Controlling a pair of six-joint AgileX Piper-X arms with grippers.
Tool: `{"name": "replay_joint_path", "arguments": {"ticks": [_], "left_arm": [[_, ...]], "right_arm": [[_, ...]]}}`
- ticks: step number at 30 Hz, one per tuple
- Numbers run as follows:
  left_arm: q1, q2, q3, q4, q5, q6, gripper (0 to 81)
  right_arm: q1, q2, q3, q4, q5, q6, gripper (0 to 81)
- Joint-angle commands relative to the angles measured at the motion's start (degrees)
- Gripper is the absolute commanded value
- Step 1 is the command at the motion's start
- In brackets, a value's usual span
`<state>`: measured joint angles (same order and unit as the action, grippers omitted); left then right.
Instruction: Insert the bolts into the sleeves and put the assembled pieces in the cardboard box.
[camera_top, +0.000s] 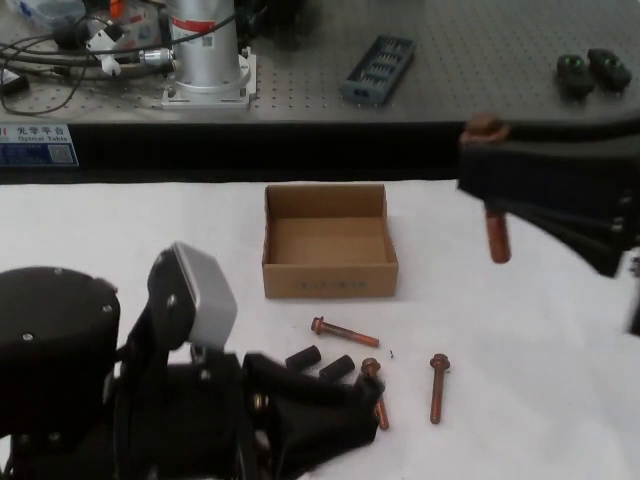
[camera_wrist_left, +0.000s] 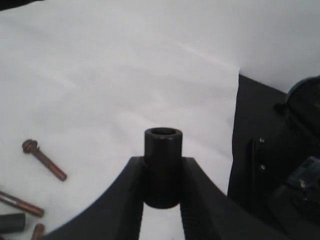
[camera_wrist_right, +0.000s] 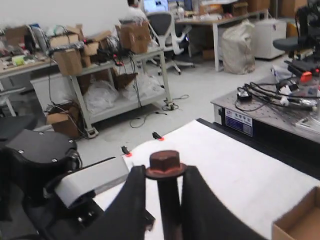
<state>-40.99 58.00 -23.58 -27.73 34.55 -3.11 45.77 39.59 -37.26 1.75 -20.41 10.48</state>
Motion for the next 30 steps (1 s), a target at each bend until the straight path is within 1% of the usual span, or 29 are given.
{"name": "replay_joint_path", "arguments": {"ticks": [1, 4, 10, 15, 21, 30], "left_arm": [[-0.4, 1.8, -1.6, -10.1, 0.4, -2.9, 15.0], [-0.4, 1.8, -1.6, -11.1, 0.7, -3.0, 15.0], [-0.4, 1.8, -1.6, -13.0, 0.8, -3.5, 15.0], [-0.4, 1.8, -1.6, -13.8, 0.8, -5.3, 15.0], [-0.4, 1.7, -1.6, -16.3, 0.7, -5.9, 15.0], [-0.4, 1.7, -1.6, -20.5, 0.7, -5.9, 15.0]], "right_arm": [[-0.3, -1.0, 1.6, -7.0, -1.2, 5.1, 3.6], [-0.3, -1.1, 6.2, -15.6, -1.2, 9.9, 3.6], [2.6, -1.0, 11.8, -20.6, -0.2, 10.5, 3.6], [5.1, 2.6, 12.5, -26.4, 0.8, 10.5, 3.6], [5.8, 9.5, 12.5, -34.6, 0.2, 10.5, 3.6], [5.8, 10.9, 12.5, -35.6, -0.8, 10.5, 3.6]]}}
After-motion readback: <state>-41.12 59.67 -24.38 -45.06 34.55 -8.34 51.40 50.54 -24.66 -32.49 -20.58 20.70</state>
